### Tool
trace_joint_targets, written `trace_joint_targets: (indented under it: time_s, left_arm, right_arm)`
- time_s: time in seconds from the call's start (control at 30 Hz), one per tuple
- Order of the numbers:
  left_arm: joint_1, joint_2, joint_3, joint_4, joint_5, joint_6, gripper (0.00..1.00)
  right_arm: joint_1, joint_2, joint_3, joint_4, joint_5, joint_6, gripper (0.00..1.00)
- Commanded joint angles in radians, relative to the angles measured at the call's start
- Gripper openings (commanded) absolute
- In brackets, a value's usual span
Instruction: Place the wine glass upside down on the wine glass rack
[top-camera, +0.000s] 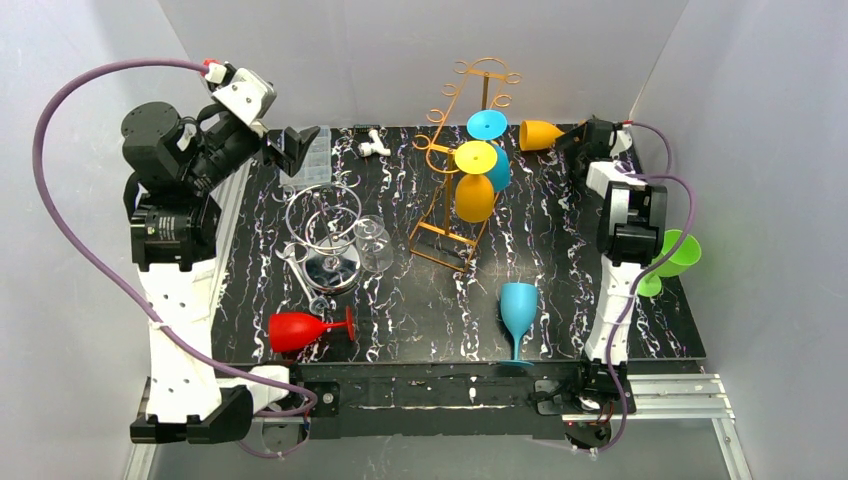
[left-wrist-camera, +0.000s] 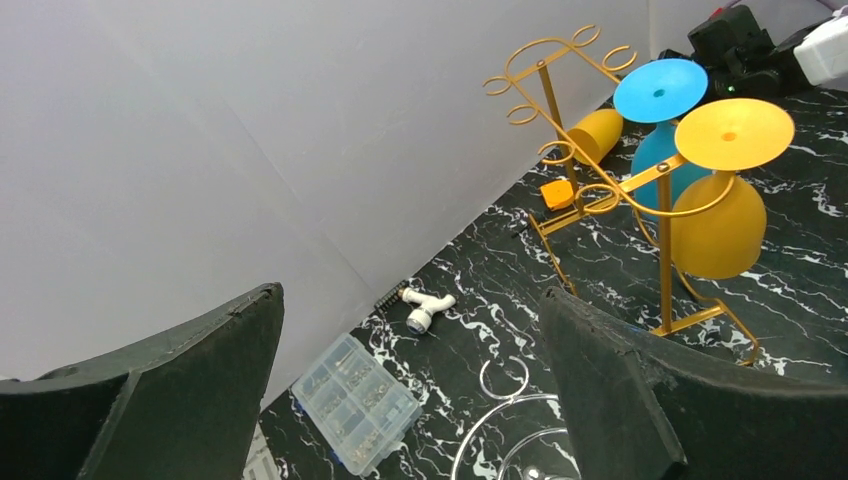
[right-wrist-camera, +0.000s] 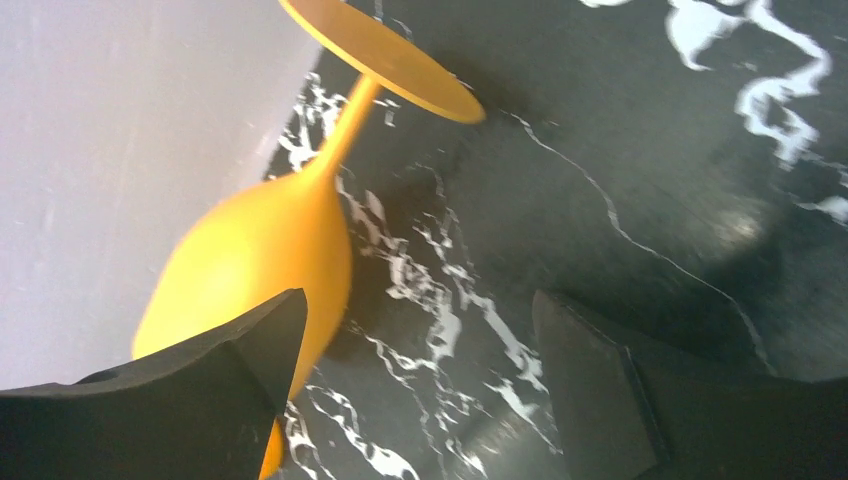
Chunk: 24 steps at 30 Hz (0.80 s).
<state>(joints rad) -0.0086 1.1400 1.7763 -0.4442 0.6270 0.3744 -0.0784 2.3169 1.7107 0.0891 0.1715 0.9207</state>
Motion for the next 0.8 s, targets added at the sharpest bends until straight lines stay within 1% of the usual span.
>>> trace_joint_targets:
  time_s: [0.0,0.07,0.1,0.13,0.2,0.27,0.4,0.57,0.6,0.67,0.77]
  left_arm:
    - [0.002,0.015,-0.002,0.002,-0.013,0.022,0.99]
    - [0.002,0.021,-0.009,0.002,-0.014,0.03,0.99]
    - [0.002,0.024,-0.01,0.001,-0.015,0.031,0.99]
    - [0.003,0.027,-0.011,0.001,-0.016,0.033,0.99]
    - [0.002,0.032,-0.012,0.002,-0.014,0.035,0.99]
    - [0.002,0.034,-0.016,0.002,-0.009,0.033,0.99]
    - [0.002,0.015,-0.052,0.02,0.0,0.027,0.99]
    - [0.002,-0.028,-0.108,0.034,0.003,0.05,0.99]
    - [0.002,-0.035,-0.116,0.035,0.003,0.055,0.99]
    - [0.002,-0.043,-0.124,0.034,0.003,0.058,0.99]
    - [0.002,-0.045,-0.129,0.036,0.004,0.058,0.99]
  right_arm:
    - [-0.007,0.055,0.053,0.156,-0.058,0.08,0.91]
    - [-0.005,0.049,0.015,0.228,-0.094,0.129,0.93]
    - [0.0,0.039,-0.009,0.265,-0.109,0.147,0.96]
    - [0.004,0.028,-0.027,0.282,-0.113,0.157,0.98]
    - [0.016,-0.003,-0.055,0.292,-0.104,0.146,0.98]
    - [0.039,-0.045,-0.072,0.267,-0.071,0.078,0.98]
    - [0.123,-0.113,-0.046,0.127,0.094,-0.125,0.98]
    - [0.213,-0.137,-0.027,0.053,0.292,-0.327,0.98]
    - [0.228,-0.152,-0.045,0.066,0.326,-0.356,0.98]
    - [0.244,-0.176,-0.106,0.131,0.348,-0.395,0.98]
    - [0.257,-0.145,-0.051,0.092,0.377,-0.434,0.98]
